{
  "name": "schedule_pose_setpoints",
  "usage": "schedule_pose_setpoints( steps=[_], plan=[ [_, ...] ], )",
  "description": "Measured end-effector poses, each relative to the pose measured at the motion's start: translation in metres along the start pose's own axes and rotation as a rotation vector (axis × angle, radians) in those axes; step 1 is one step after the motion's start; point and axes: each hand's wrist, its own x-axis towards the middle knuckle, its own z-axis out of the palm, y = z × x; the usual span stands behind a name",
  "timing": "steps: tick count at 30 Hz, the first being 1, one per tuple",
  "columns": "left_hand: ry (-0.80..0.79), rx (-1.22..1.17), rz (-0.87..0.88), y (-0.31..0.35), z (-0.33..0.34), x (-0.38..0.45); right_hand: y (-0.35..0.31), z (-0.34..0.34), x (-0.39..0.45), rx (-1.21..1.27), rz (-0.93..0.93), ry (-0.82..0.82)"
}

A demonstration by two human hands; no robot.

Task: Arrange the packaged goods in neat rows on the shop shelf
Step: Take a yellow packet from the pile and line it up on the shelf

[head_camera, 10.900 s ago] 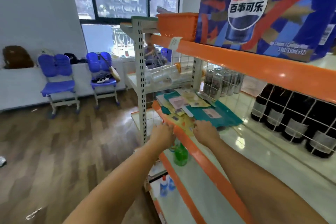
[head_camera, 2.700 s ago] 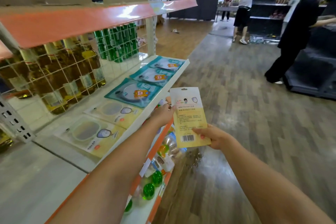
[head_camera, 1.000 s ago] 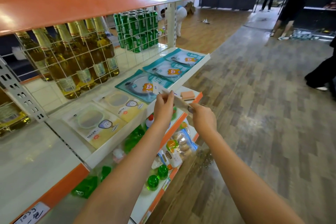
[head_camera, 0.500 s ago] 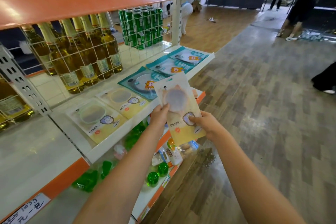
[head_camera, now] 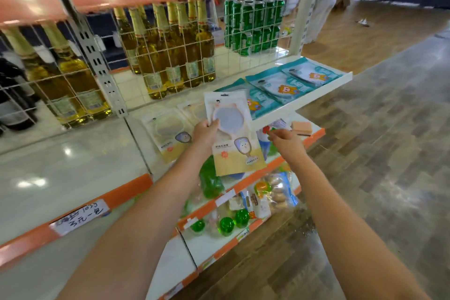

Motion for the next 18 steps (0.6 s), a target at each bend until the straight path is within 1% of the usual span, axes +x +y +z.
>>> schedule_pose_setpoints(
  steps=[4,7,10,14,18],
  plan=[
    [0.109,0.003,-0.051,-0.007,-0.034,-0.006,-0.019,0.032,0.006,-0.292,-0.172,-0.095],
    [0.207,0.018,-0.054,-0.014,-0.062,-0.006,-0.030,0.060,0.010,-0.445,-0.295,-0.144],
    [0.270,0.017,-0.060,-0.017,-0.091,-0.003,-0.044,0.088,0.012,-0.520,-0.400,-0.166],
    [0.331,0.002,-0.085,-0.018,-0.131,0.009,-0.066,0.121,0.012,-0.552,-0.527,-0.185],
    [0.380,-0.027,-0.055,-0.018,-0.171,0.023,-0.098,0.151,0.017,-0.621,-0.570,-0.180]
  ],
)
